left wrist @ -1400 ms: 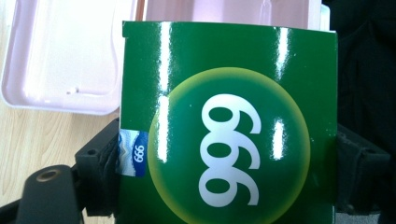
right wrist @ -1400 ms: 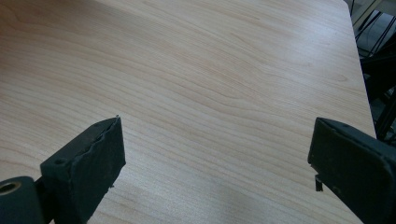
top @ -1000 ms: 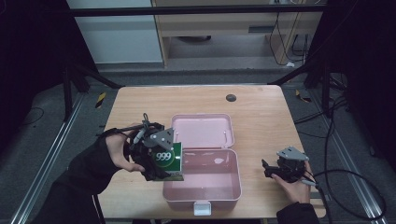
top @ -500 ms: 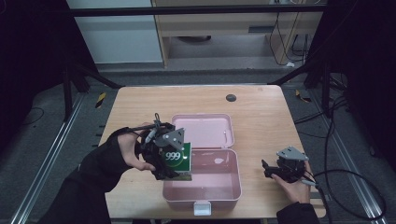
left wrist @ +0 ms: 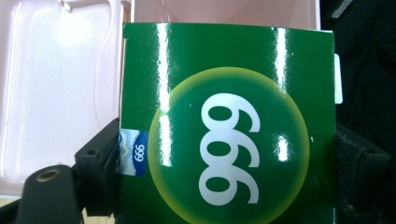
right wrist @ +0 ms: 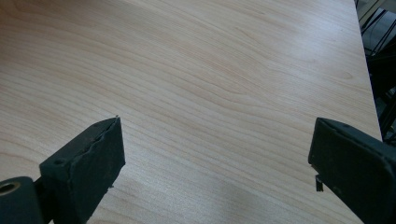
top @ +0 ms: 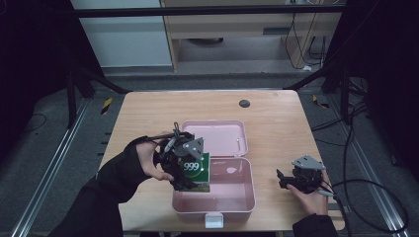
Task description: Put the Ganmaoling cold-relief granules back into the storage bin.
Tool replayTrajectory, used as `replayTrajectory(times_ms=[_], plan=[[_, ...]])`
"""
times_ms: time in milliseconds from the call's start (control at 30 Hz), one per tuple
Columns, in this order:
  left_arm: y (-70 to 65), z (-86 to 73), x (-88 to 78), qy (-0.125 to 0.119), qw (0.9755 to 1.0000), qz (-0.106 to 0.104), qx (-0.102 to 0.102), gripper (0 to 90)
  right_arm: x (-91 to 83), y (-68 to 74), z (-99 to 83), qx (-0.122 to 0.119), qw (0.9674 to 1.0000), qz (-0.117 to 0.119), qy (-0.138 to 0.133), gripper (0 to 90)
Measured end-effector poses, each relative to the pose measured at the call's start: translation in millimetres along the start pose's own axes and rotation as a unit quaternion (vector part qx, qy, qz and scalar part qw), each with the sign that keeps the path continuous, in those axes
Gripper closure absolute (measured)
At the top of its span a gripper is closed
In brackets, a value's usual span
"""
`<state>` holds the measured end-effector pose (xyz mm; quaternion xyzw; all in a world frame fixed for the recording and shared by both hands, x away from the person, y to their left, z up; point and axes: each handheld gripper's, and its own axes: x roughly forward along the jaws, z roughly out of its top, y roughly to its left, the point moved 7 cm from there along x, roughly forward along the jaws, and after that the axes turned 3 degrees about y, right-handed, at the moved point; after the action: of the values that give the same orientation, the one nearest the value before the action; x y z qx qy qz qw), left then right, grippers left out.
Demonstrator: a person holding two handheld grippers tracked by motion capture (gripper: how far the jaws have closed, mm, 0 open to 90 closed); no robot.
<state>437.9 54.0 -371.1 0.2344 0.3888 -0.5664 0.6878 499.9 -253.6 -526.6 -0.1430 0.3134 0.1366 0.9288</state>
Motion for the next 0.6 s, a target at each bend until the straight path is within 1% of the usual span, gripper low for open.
replayTrajectory(times_ms=[67,133,233,300,367,467,600], plan=[[0.4,-1.1,1.7,0.001,1.0000,0.000,0.000,14.4,0.1,0.4,0.0,0.001,1.0000,0.000,0.000,4.0],[1.0,-3.0,6.0,-0.003,1.0000,-0.001,-0.008,14.4,0.3,0.8,-0.3,0.002,1.0000,0.000,0.002,3.9],[1.0,-5.1,10.0,-0.004,0.9999,-0.004,-0.011,14.4,0.7,0.3,-0.4,-0.003,1.0000,0.000,0.001,3.9],[1.8,-7.5,12.4,-0.001,0.9999,-0.006,-0.011,14.4,0.9,0.4,-0.5,-0.003,1.0000,0.000,0.002,3.9],[1.7,-9.2,16.6,-0.009,0.9997,-0.008,-0.022,14.4,0.9,0.6,-0.7,-0.002,1.0000,0.000,0.003,3.9],[2.9,-13.0,21.6,-0.011,0.9994,-0.006,-0.032,14.4,1.2,0.7,-0.9,-0.004,1.0000,0.000,0.004,3.9],[4.0,-18.4,27.0,-0.007,0.9993,-0.008,-0.036,14.4,1.4,1.4,-1.4,-0.003,1.0000,0.001,0.007,3.8]])
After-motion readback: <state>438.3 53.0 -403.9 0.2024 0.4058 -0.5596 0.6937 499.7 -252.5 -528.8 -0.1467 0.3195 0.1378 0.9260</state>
